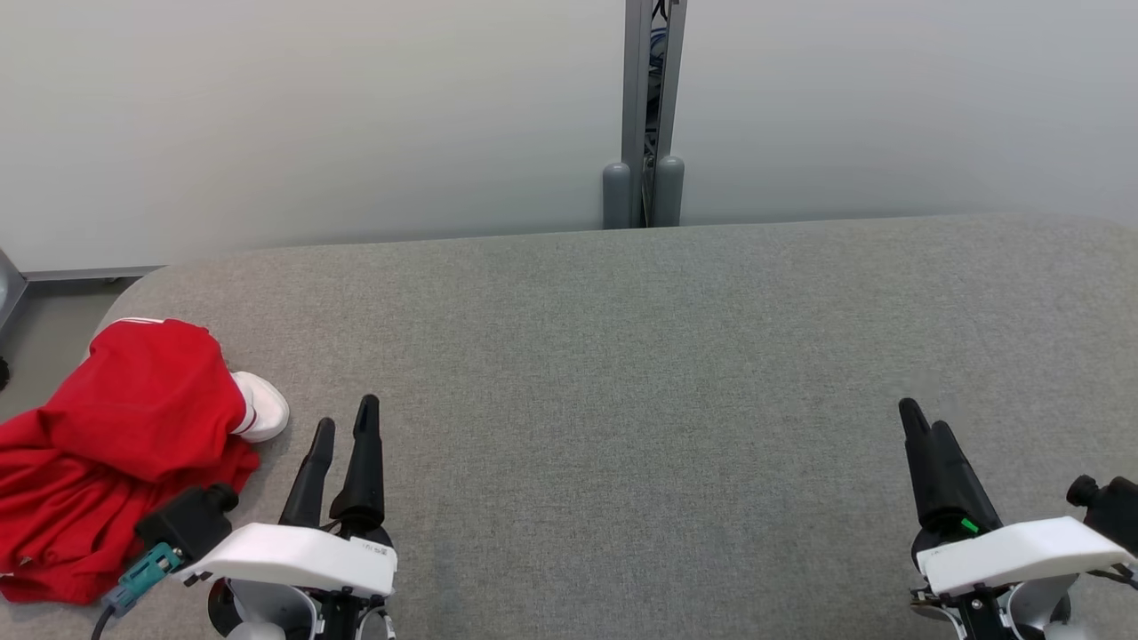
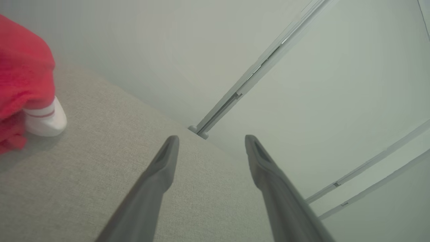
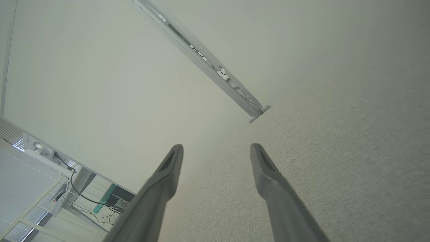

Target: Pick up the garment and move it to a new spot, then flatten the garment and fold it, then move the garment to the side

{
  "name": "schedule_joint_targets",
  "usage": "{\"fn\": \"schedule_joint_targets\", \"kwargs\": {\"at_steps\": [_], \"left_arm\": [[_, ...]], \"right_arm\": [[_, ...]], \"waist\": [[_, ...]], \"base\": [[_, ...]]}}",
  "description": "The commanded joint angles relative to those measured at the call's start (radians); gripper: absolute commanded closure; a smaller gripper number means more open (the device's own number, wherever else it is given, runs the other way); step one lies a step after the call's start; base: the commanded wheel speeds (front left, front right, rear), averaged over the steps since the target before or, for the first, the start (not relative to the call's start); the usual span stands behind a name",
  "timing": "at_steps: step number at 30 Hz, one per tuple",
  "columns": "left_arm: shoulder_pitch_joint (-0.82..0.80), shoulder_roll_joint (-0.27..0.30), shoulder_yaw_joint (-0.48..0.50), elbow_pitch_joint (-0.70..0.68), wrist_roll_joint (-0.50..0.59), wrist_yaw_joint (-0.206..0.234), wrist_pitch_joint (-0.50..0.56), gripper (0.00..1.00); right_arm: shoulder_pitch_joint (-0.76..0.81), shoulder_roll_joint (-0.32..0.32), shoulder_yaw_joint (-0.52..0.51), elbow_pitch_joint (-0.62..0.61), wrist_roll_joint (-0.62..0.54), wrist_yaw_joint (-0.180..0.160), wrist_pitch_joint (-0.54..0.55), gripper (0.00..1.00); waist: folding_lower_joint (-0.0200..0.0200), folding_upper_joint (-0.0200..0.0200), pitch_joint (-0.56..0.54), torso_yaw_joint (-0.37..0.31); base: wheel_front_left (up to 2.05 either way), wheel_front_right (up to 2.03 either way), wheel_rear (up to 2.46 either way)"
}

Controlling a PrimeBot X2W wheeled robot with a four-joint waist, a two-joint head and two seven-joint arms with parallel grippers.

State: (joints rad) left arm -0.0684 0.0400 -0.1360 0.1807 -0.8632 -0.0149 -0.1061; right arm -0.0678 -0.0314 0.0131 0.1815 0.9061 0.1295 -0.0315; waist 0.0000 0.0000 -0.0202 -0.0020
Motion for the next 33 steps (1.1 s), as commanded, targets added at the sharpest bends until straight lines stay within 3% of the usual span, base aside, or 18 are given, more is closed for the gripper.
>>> {"fn": "schedule_joint_targets", "kwargs": {"at_steps": [1, 14, 33], "left_arm": [[-0.005, 0.006, -0.006, -0.029, 0.052, 0.008, -0.011, 0.00], [0.019, 0.007, -0.020, -0.083, 0.201, 0.062, -0.041, 0.00], [0.052, 0.009, -0.049, -0.105, 0.425, 0.116, -0.082, 0.00]], "right_arm": [[-0.001, -0.011, 0.003, 0.005, -0.043, 0.001, -0.018, 0.00], [-0.005, -0.013, 0.057, 0.005, -0.179, 0.001, -0.062, 0.00], [0.015, -0.016, 0.056, 0.002, -0.357, 0.002, -0.122, 0.00]], "waist": [[0.0000, 0.0000, -0.001, 0.000], [0.0000, 0.0000, -0.002, -0.008], [0.0000, 0.0000, -0.010, -0.007]], "base": [[0.00, 0.00, 0.00], [0.00, 0.00, 0.00], [0.00, 0.00, 0.00]]}}
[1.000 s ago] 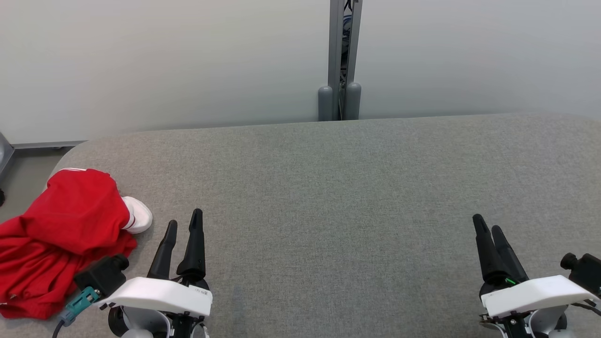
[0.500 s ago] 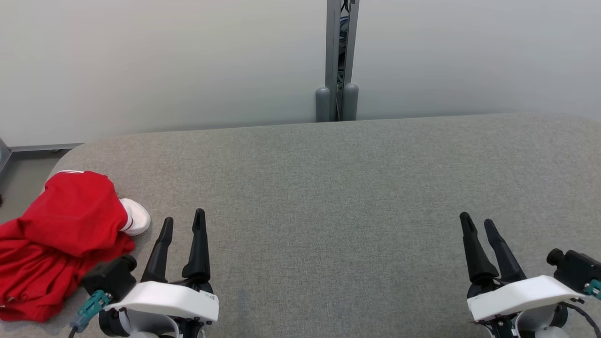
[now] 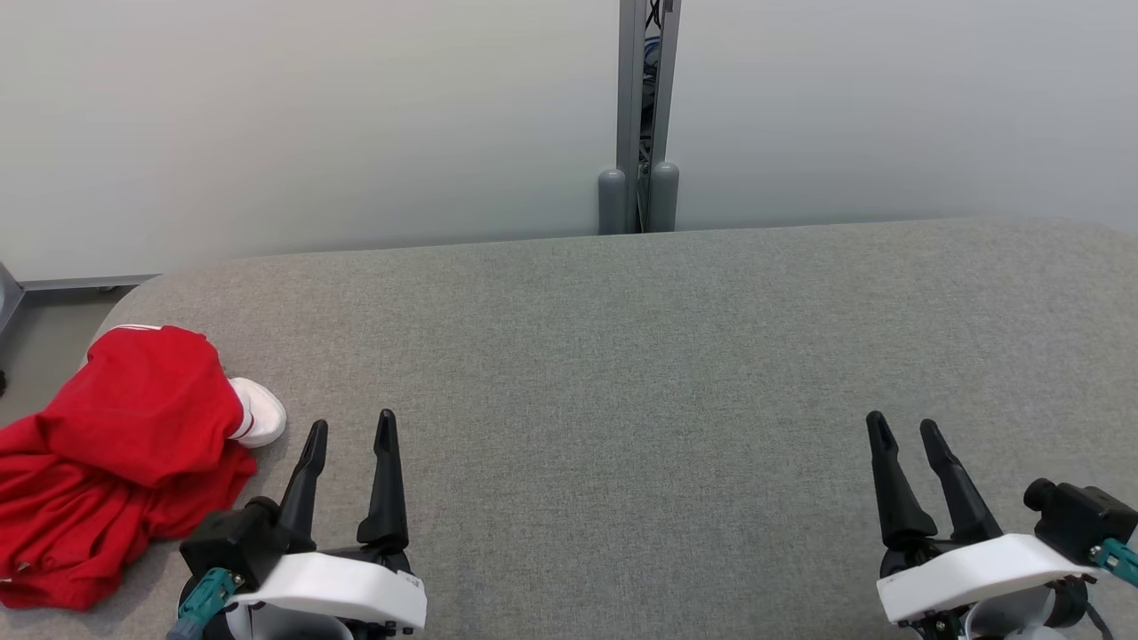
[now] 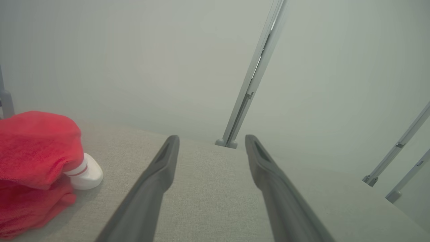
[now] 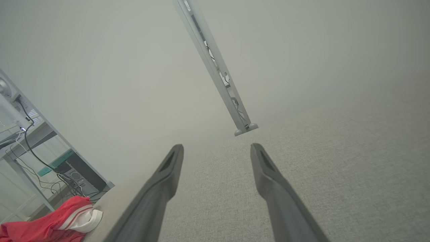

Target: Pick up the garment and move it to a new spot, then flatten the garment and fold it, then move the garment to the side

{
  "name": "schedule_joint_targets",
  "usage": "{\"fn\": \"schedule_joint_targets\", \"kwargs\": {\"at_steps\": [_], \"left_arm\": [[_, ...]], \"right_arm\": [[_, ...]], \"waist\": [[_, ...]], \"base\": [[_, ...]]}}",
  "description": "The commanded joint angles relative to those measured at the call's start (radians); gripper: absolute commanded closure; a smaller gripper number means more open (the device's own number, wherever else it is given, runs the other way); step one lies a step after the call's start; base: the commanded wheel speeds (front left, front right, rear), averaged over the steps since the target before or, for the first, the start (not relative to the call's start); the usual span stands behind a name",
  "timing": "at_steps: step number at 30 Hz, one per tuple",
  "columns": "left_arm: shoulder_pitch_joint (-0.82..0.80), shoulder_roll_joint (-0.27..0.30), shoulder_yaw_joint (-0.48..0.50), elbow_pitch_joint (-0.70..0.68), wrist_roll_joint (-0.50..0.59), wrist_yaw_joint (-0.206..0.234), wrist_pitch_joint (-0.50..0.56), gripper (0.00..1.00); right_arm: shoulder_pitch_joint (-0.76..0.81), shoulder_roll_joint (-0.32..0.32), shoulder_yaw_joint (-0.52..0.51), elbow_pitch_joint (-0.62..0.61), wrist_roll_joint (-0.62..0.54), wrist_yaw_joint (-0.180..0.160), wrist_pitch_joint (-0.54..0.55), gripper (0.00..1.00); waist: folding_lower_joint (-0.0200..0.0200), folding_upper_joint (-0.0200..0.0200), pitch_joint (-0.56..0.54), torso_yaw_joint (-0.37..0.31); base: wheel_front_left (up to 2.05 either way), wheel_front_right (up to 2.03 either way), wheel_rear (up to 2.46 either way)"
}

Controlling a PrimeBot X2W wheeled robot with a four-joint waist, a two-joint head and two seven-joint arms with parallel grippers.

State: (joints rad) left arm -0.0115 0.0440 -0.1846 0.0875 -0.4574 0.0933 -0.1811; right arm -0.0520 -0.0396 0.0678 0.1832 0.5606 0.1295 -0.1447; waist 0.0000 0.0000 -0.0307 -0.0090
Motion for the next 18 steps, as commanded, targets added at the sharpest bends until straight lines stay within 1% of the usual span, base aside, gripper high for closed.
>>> {"fn": "schedule_joint_targets", "kwargs": {"at_steps": [1, 6, 11, 18], "left_arm": [[-0.004, 0.005, -0.002, -0.010, 0.031, 0.010, -0.008, 0.00], [0.002, 0.005, -0.012, -0.012, 0.091, 0.024, -0.018, 0.00], [0.007, 0.006, -0.018, -0.019, 0.146, 0.037, -0.027, 0.00], [0.014, 0.007, -0.020, -0.021, 0.214, 0.057, -0.041, 0.00]], "right_arm": [[-0.001, -0.008, 0.005, 0.008, -0.020, 0.002, -0.012, 0.00], [-0.005, -0.009, 0.010, 0.007, -0.052, 0.002, -0.027, 0.00], [-0.003, -0.010, 0.015, -0.002, -0.116, 0.002, -0.039, 0.00], [-0.002, -0.011, 0.069, -0.026, -0.214, 0.002, -0.057, 0.00]], "waist": [[0.0000, 0.0000, 0.000, 0.000], [0.0000, 0.0000, 0.000, -0.001], [0.0000, 0.0000, 0.000, -0.003], [0.0000, 0.0000, -0.002, -0.005]], "base": [[0.00, 0.00, 0.00], [0.00, 0.00, 0.00], [0.00, 0.00, 0.00], [0.00, 0.00, 0.00]]}}
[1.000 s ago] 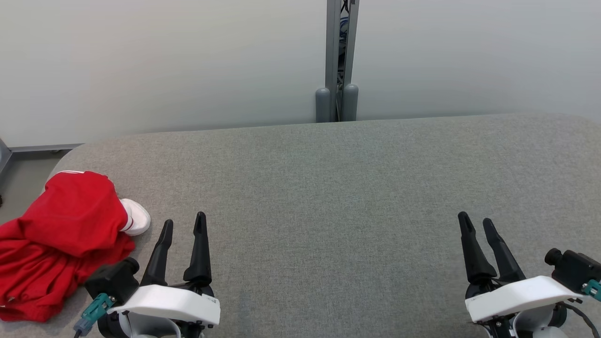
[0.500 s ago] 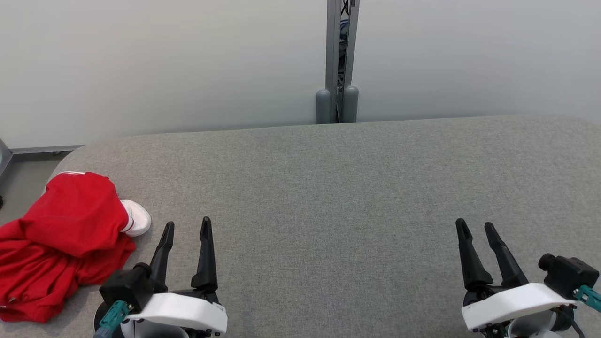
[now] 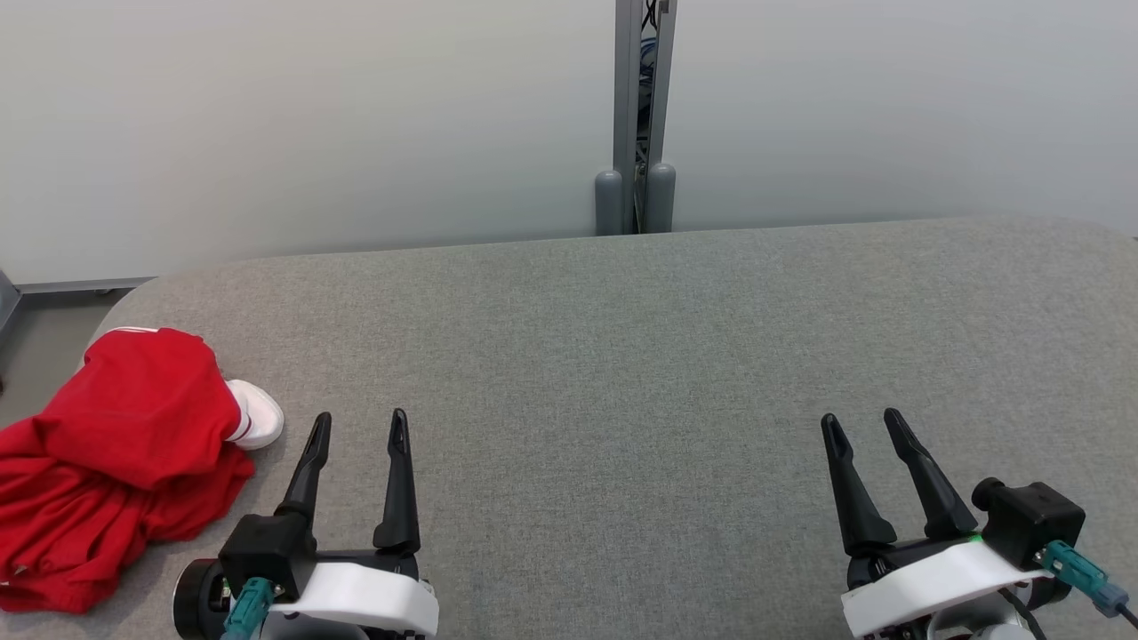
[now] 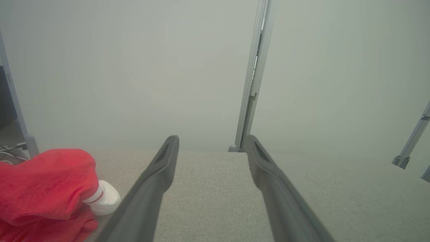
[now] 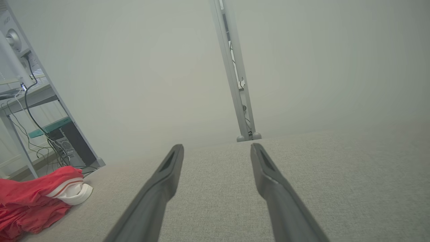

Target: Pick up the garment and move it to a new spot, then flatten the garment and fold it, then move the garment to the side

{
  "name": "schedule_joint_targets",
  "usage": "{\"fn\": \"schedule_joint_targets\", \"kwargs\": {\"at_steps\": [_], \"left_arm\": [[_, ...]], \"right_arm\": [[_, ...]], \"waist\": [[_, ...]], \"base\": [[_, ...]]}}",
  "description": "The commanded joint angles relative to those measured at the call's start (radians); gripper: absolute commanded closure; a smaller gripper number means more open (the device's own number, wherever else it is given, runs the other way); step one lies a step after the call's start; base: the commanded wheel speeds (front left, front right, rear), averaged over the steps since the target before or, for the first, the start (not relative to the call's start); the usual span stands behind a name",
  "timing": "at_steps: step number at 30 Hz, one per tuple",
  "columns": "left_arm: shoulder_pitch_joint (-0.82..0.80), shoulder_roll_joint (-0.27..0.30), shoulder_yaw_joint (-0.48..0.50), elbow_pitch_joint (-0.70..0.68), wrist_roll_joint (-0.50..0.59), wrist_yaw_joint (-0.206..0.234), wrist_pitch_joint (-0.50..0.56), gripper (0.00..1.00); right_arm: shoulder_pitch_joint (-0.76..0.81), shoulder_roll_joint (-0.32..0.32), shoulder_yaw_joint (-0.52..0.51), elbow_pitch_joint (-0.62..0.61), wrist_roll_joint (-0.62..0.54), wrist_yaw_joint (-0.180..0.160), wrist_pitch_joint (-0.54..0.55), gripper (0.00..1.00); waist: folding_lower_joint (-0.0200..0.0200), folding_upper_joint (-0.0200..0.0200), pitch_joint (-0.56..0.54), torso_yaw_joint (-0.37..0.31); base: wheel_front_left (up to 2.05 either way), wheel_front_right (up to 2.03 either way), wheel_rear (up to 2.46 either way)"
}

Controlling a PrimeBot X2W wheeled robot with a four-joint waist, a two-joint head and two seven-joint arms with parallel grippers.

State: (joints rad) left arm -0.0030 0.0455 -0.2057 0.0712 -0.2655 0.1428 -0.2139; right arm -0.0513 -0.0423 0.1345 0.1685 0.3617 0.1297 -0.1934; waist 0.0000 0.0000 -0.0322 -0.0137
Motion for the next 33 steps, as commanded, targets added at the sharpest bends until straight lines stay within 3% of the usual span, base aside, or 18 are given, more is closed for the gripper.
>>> {"fn": "schedule_joint_targets", "kwargs": {"at_steps": [1, 16, 33], "left_arm": [[0.008, 0.005, -0.002, 0.000, 0.031, 0.006, -0.009, 0.00], [0.019, 0.007, -0.014, 0.002, 0.146, 0.000, -0.033, 0.00], [0.046, 0.007, -0.011, 0.013, 0.168, -0.021, -0.052, 0.00]], "right_arm": [[-0.002, -0.008, 0.006, -0.013, -0.025, 0.002, -0.012, 0.00], [0.007, -0.011, 0.048, -0.032, -0.173, 0.002, -0.047, 0.00], [0.019, -0.012, 0.048, -0.018, -0.250, 0.002, -0.075, 0.00]], "waist": [[0.0000, 0.0000, -0.001, 0.000], [0.0000, 0.0000, -0.007, -0.003], [0.0000, 0.0000, -0.022, -0.006]], "base": [[0.00, 0.00, 0.00], [0.00, 0.00, 0.00], [0.00, 0.00, 0.00]]}}
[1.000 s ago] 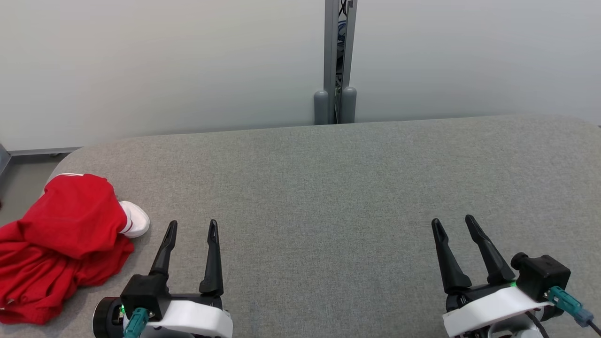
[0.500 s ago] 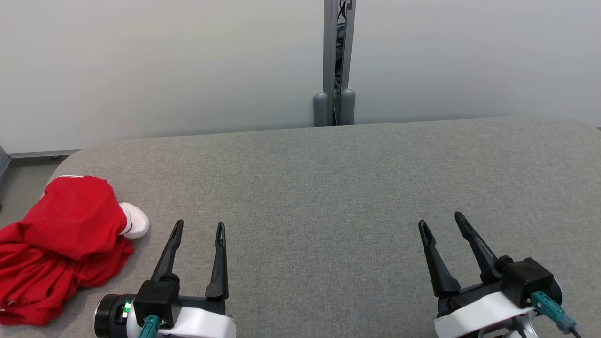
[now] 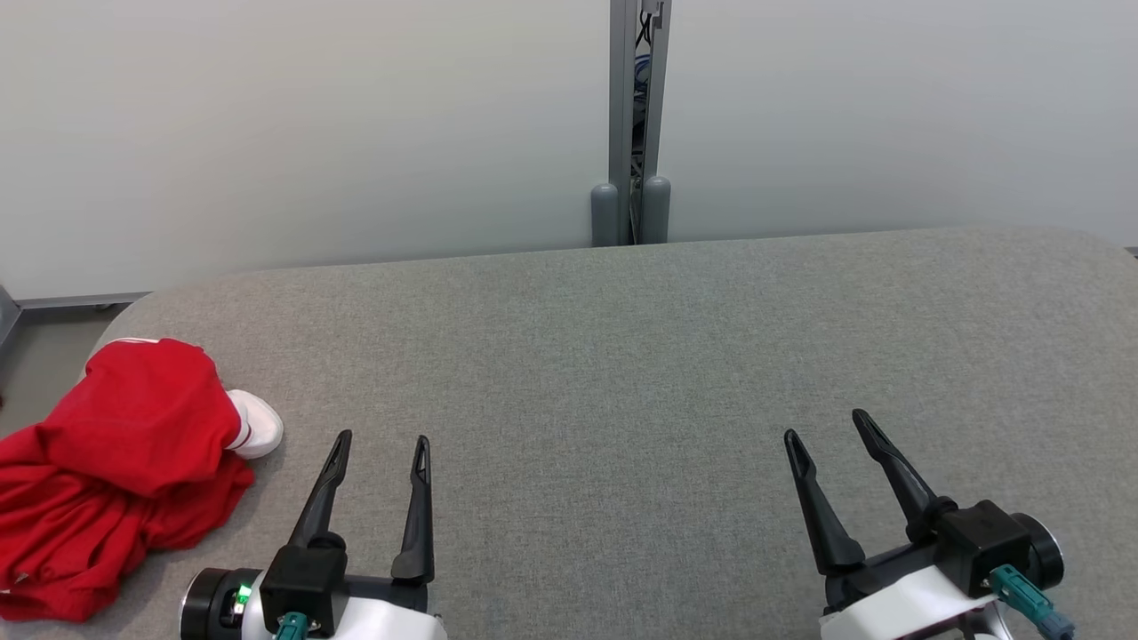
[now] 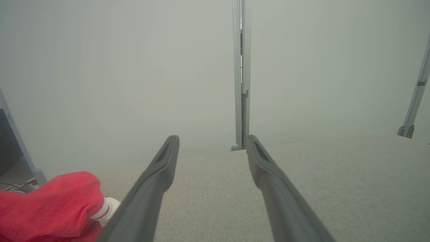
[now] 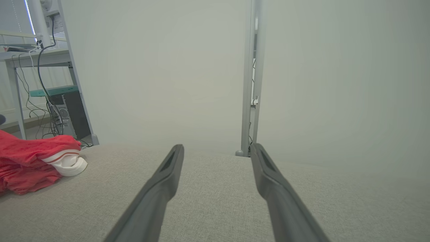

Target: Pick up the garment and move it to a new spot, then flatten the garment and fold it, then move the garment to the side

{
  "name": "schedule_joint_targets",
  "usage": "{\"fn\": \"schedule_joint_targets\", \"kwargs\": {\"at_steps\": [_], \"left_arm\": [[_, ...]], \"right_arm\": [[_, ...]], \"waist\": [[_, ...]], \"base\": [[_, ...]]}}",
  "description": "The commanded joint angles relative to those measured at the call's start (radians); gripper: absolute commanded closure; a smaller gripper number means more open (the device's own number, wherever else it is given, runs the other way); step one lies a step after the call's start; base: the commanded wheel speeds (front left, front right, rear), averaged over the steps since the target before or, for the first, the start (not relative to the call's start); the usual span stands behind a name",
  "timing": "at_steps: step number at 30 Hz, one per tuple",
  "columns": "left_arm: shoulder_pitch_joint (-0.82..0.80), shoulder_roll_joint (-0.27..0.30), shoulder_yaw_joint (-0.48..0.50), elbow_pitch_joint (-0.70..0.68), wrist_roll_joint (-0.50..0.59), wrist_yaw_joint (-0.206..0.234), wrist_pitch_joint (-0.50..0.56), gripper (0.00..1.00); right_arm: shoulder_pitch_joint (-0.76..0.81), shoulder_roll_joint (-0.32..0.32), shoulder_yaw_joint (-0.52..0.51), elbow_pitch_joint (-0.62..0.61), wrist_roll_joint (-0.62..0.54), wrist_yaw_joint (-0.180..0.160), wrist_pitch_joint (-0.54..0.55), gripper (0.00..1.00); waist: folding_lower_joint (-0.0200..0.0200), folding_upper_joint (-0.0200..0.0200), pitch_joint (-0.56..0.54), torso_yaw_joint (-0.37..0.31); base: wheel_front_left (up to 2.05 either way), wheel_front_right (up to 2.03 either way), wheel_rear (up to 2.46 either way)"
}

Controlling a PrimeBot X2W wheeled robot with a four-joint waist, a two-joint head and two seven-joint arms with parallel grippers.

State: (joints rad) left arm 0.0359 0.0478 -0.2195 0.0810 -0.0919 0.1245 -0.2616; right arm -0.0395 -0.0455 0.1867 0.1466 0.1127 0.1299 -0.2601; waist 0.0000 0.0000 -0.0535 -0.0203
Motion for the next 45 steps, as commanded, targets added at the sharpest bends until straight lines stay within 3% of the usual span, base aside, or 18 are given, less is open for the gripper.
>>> {"fn": "schedule_joint_targets", "kwargs": {"at_steps": [1, 21, 45], "left_arm": [[0.007, 0.005, 0.004, 0.004, -0.010, -0.002, -0.004, 0.00], [-0.002, 0.005, 0.023, 0.010, -0.027, 0.001, -0.004, 0.00], [0.038, 0.004, 0.057, -0.011, -0.018, 0.069, -0.004, 0.00]], "right_arm": [[0.007, -0.009, -0.006, 0.006, 0.002, 0.001, -0.009, 0.00], [0.008, -0.008, -0.013, 0.009, 0.014, 0.001, -0.009, 0.00], [0.065, -0.008, 0.016, -0.023, 0.052, 0.001, -0.008, 0.00]], "waist": [[0.0000, 0.0000, -0.001, 0.001], [0.0000, 0.0000, 0.005, 0.026], [0.0000, 0.0000, -0.023, 0.271]], "base": [[0.00, 0.00, 0.00], [0.00, 0.00, 0.00], [0.00, 0.00, 0.00]]}}
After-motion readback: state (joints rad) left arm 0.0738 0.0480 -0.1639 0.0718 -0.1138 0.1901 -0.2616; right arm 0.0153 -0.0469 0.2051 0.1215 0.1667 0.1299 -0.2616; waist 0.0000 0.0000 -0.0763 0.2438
